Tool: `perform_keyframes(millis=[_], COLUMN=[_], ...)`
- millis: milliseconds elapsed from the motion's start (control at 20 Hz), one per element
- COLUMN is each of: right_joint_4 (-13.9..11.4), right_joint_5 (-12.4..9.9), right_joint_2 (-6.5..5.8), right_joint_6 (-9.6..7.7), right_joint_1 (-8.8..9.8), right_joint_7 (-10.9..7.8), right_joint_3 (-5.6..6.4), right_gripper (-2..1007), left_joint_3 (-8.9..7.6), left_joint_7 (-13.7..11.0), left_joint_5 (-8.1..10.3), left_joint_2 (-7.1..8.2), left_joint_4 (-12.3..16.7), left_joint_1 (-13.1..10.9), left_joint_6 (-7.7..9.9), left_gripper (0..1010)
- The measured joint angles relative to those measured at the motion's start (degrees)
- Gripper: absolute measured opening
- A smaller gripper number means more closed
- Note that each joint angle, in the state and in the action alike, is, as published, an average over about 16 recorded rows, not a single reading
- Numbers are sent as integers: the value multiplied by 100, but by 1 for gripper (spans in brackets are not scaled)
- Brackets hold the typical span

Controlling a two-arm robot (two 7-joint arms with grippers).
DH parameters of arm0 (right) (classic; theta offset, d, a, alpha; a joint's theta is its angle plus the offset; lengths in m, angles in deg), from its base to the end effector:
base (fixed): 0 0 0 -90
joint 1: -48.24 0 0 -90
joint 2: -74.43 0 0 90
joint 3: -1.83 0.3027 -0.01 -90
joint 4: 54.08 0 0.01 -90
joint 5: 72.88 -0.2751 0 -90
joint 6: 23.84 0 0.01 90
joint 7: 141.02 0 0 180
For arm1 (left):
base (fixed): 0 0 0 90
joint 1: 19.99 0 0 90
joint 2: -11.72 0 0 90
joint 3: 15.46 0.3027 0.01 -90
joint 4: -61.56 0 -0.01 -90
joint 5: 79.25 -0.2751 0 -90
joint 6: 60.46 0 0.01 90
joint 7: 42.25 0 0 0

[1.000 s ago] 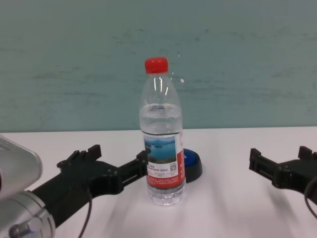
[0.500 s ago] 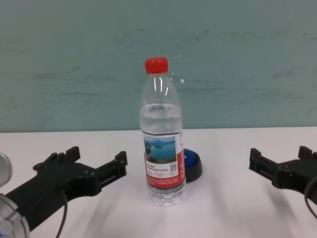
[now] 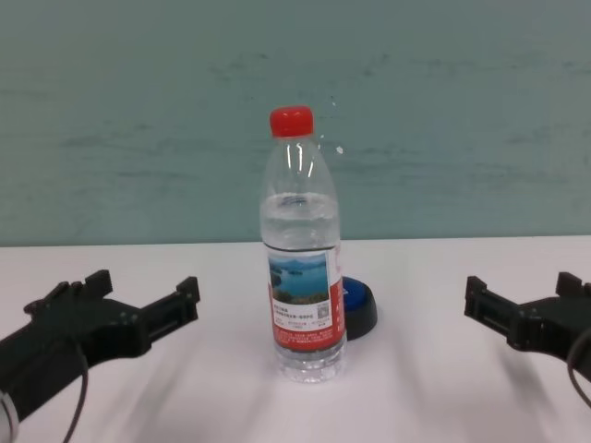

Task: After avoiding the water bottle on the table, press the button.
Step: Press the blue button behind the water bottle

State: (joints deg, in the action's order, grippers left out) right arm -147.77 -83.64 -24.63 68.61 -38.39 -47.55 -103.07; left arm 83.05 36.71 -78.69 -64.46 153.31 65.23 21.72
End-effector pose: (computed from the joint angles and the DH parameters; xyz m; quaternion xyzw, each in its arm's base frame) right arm 0.2670 0.0286 -0.3184 0.0184 0.0178 -0.6311 0.7753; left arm 0.2655 0.0299 -0.3276 0.0607 -0.0916 0.5619 0.8199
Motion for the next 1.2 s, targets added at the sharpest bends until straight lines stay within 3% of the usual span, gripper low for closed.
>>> perform_keyframes(millis=[500,1200], right_joint_4=[0,0], right_joint_5=[0,0], right_joint_2=[0,0], right_joint_6=[0,0], right_joint_1=[0,0], right_joint_7=[0,0], right_joint_3=[0,0], right_gripper=[1004,1004], left_joint_3=[-109,-104], left_joint_7=[30,36], left_joint_5=[-26,-84], left_joint_2=[-29,-79], left_joint_4=[-106,-203], left_joint_1=[121,211], left_joint_6=[-17,-19], left_gripper=[1010,1010])
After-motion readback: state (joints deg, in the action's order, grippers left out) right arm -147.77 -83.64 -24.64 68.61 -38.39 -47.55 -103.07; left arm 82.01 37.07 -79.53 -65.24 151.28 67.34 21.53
